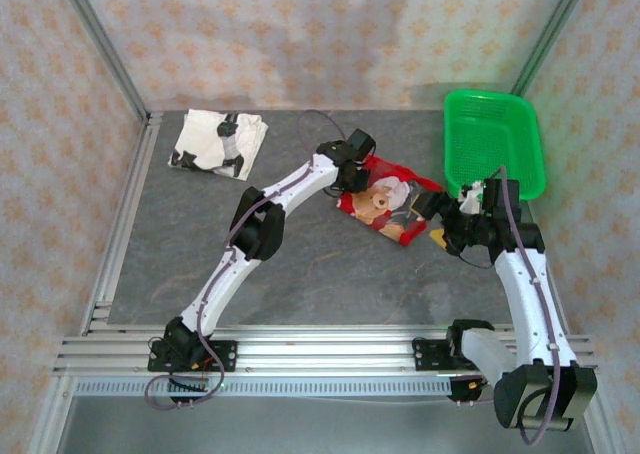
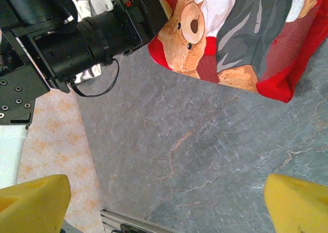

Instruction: Fold and stack the t-shirts

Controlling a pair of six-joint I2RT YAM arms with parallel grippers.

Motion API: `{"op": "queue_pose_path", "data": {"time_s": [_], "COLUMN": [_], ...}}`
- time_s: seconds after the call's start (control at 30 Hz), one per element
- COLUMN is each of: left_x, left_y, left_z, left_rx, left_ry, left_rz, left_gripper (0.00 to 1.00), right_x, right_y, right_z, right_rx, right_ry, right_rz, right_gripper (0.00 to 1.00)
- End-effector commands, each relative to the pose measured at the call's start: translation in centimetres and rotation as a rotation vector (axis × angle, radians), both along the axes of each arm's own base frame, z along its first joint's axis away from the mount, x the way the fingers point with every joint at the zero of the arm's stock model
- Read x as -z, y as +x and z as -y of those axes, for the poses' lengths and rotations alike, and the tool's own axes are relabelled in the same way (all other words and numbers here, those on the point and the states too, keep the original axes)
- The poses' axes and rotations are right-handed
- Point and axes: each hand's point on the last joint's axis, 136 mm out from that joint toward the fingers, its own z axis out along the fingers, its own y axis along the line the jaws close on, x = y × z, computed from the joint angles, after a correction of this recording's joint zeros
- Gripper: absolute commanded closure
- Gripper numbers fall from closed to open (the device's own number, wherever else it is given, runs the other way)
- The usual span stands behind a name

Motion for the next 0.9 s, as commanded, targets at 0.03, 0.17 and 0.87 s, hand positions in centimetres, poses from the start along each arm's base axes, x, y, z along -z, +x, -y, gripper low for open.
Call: {"op": "queue_pose_path", "data": {"time_s": [0.03, 0.17, 0.87], "left_x": [-1.3, -4.5, -12.1], "left_y": [-0.5, 0.3, 4.3], "left_z": [-2.1, -5.2, -18.8], "left_rx": [-0.001, -0.032, -0.009], "left_ry": [-0.031, -0.061, 0.157], "left_rz": [-0.026, 0.022, 0.114], "left_gripper": [1.00, 1.00, 1.00], "right_x": [-0.9, -1.0, -2.5], "right_y": [-0.3, 0.0, 3.6], "right_z": [-0.3, -0.2, -0.6], "right_rx": [0.001, 0.011, 0.066], "right_ry": [0.013, 0.013, 0.109], "right_rz": [0.017, 0.025, 0.108], "right_gripper": [0.03, 0.03, 0.02]}}
